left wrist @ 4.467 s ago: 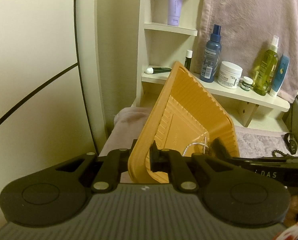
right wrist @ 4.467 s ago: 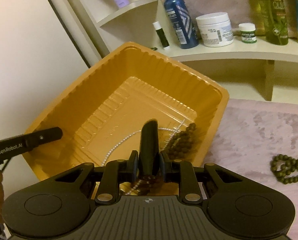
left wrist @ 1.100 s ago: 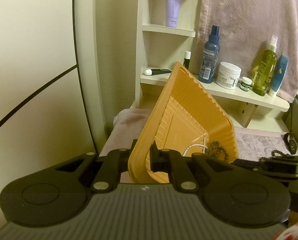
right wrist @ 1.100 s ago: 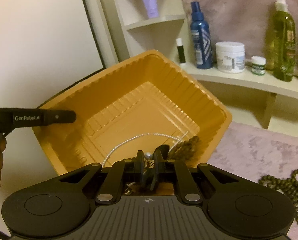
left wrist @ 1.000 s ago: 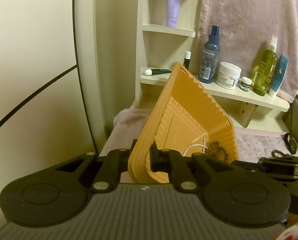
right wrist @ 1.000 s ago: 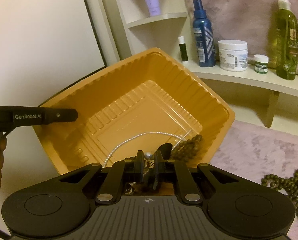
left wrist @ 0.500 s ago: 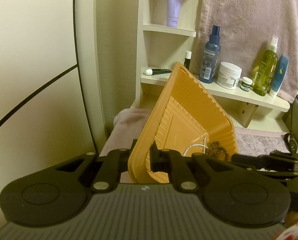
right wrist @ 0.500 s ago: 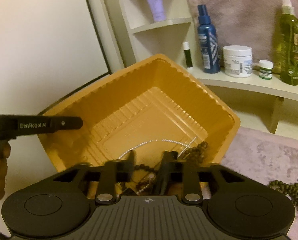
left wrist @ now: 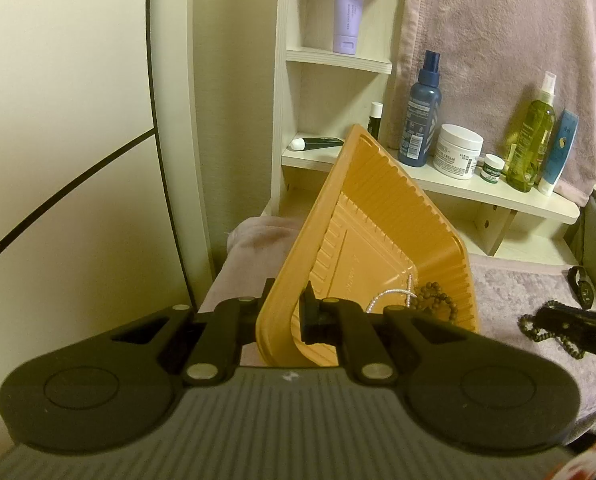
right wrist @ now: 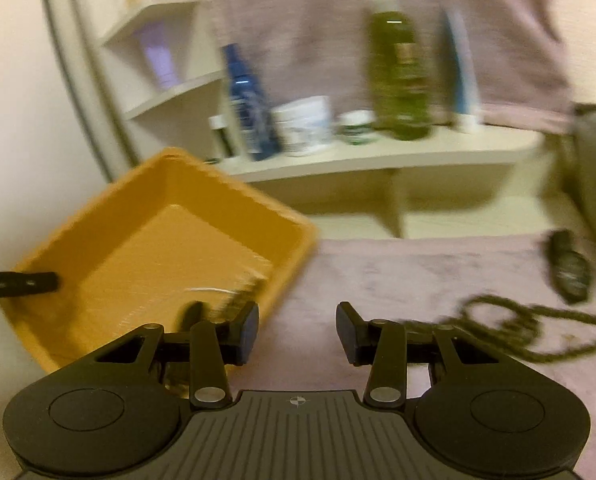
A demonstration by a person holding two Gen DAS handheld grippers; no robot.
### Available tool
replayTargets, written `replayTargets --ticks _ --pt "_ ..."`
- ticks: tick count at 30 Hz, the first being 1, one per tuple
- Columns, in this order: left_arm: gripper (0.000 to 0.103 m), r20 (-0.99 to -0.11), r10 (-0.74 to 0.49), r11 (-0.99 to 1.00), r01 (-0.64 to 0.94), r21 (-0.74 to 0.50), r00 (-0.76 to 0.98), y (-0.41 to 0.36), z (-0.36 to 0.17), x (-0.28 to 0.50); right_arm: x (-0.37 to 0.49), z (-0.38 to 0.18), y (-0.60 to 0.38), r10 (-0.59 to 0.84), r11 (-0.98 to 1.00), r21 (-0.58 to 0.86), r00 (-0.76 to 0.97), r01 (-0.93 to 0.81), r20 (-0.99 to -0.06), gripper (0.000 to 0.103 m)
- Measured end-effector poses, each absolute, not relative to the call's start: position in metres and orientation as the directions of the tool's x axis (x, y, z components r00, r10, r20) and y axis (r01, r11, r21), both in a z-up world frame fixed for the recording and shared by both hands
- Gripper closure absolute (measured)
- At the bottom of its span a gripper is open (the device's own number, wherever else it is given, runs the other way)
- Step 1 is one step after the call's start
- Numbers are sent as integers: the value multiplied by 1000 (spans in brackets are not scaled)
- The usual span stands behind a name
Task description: Organize jewelry
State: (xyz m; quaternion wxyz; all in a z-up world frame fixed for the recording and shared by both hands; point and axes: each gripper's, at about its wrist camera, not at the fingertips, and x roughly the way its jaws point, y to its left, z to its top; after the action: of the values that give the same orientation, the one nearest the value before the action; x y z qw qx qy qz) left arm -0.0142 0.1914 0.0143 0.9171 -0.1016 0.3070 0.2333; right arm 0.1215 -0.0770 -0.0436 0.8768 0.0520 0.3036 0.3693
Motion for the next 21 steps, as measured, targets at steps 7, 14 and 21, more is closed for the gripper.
replayTargets --ticks 7,14,21 --pt "94 -609 368 871 -491 -39 702 191 14 -14 128 -65 -135 554 829 287 634 -480 -539 60" --pt "94 -611 372 871 -490 -32 699 189 15 -14 142 -74 -178 448 893 241 700 -380 -556 60" --pt "94 -612 374 872 -489 -24 697 188 16 -14 161 -77 -191 401 915 201 719 -351 -568 60"
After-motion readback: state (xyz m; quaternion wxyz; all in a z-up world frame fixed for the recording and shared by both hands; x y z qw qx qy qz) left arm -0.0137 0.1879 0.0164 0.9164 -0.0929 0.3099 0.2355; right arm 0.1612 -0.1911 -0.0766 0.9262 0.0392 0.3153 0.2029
